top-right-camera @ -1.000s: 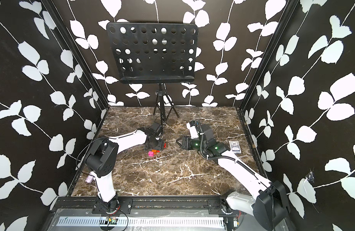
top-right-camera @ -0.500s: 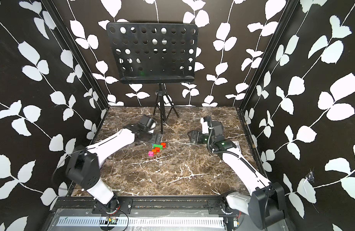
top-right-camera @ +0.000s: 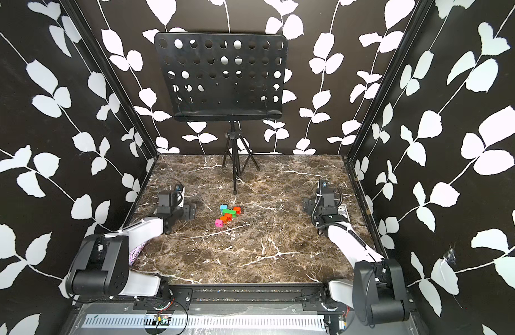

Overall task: Assemble the letter y with lego
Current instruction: Place the lego brick at the center of the board, then reset both arms

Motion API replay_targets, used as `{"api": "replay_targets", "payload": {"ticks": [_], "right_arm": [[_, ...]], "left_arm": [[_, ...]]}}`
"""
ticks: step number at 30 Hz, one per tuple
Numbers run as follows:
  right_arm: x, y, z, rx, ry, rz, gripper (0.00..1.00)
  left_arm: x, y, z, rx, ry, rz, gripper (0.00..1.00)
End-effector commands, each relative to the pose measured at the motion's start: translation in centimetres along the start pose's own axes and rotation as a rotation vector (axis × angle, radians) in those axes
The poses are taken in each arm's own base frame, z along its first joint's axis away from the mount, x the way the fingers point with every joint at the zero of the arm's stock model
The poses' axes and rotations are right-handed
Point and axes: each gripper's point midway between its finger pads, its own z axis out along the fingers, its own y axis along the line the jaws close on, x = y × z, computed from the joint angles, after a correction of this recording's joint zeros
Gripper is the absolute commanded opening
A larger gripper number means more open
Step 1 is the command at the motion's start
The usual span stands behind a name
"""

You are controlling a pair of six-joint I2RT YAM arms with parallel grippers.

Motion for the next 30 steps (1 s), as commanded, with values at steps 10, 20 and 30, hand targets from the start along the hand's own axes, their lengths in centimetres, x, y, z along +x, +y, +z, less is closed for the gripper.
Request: {"api": "replay_targets", "payload": {"ticks": [10, 20, 30], "right_arm": [[-1.4, -1.4, 2.6, 0.110, -0.320, -0.078, 0.99], [-0.5, -1.7, 4.6, 0.055, -0.300, -0.036, 0.99], [-0.4, -1.7, 4.5, 0.053, -0.287, -0.039, 0.99]], "left_arm": [[-4.3, 3.6, 0.1, -0.189, -0.401, -0.054, 0.99], [-4.3, 3.6, -0.1, -0.191, -0.396, -0.055, 0.99], [-4.2, 3.5, -0.1, -0.187, -0.390, -0.053, 0.99]]}}
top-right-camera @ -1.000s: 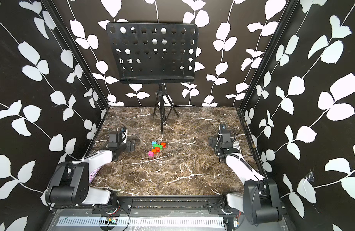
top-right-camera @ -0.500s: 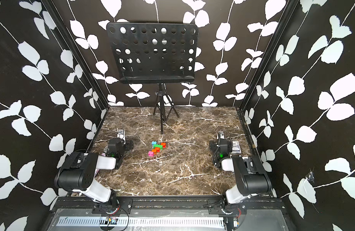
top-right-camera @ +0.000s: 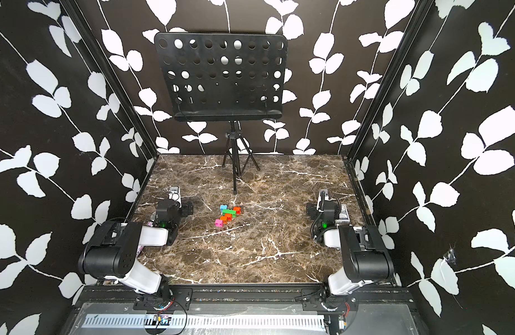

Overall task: Assemble the letter y with lego
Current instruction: Reset both arms

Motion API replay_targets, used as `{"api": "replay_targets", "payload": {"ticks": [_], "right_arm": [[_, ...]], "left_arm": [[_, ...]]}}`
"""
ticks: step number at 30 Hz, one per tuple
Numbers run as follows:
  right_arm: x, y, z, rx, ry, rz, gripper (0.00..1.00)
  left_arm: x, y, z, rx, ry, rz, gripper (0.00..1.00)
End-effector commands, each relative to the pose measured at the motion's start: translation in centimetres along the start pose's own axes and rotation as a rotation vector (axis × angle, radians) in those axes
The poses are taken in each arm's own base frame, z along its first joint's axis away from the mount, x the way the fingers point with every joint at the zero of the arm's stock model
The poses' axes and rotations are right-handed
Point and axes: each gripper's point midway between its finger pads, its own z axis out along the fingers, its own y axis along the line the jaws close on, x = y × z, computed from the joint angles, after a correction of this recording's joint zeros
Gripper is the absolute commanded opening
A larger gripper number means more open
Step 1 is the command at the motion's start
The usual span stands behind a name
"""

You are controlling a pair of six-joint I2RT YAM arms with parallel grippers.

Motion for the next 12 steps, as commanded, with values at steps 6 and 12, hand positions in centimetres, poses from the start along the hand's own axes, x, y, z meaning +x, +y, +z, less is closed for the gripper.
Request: {"api": "replay_targets", "payload": {"ticks": [6, 12], "right_arm": [[-2.25, -0.05, -0.14, -0.003, -0.074, 0.018, 0.99], [-2.26, -0.08, -0.18, -0.002, -0.075, 0.019, 0.99]], "left_arm": [[-1.19, 0.35, -0.17, -0.005, -0.036, -0.014, 0.99], [-1.18, 0.14, -0.15, 0.007, -0.032, -0.009, 0.99]]}}
